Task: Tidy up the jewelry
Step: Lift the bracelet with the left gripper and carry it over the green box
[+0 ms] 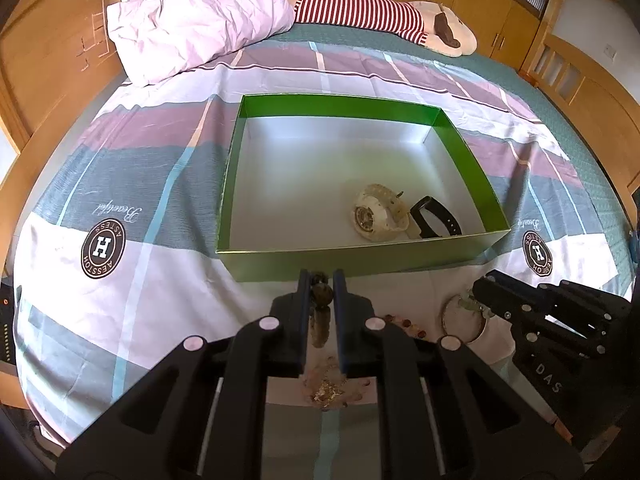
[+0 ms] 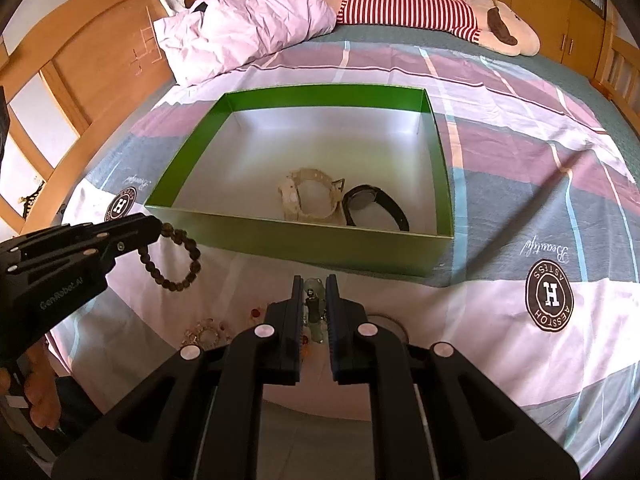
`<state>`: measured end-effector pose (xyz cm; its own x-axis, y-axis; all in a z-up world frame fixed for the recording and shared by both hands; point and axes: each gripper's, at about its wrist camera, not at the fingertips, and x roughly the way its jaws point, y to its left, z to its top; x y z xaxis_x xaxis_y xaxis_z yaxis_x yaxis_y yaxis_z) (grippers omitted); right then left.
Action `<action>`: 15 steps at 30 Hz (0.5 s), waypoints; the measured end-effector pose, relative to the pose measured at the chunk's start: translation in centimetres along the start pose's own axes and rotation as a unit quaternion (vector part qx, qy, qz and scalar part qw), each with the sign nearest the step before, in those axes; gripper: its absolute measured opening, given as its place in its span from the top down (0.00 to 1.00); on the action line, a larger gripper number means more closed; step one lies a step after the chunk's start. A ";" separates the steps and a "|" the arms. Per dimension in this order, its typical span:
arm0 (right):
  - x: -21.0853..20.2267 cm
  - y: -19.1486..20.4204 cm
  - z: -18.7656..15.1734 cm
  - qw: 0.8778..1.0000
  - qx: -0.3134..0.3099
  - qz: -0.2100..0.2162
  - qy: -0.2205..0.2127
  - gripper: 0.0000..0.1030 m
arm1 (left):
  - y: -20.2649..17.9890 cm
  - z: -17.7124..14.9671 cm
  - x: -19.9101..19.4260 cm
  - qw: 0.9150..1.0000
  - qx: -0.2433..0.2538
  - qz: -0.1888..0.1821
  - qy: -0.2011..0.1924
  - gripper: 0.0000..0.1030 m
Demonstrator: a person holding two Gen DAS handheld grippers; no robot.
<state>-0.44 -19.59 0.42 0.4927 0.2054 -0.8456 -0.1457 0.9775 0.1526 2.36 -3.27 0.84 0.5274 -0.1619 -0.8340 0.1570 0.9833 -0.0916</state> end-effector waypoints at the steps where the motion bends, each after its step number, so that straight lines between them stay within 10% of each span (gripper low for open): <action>1: 0.1 0.1 0.0 1.000 -0.002 0.000 0.001 0.90 | 0.1 0.0 0.0 1.000 0.000 0.001 0.000 0.89; 15: 1.1 1.0 -0.6 1.000 -0.016 0.000 0.014 0.90 | 0.5 -0.1 -0.3 1.000 0.000 0.006 -0.003 0.89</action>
<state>-0.51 -18.42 -0.68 0.4685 0.2026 -0.8599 -0.1731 0.9755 0.1355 2.19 -2.75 0.96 0.5338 -0.1503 -0.8322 0.1511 0.9852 -0.0811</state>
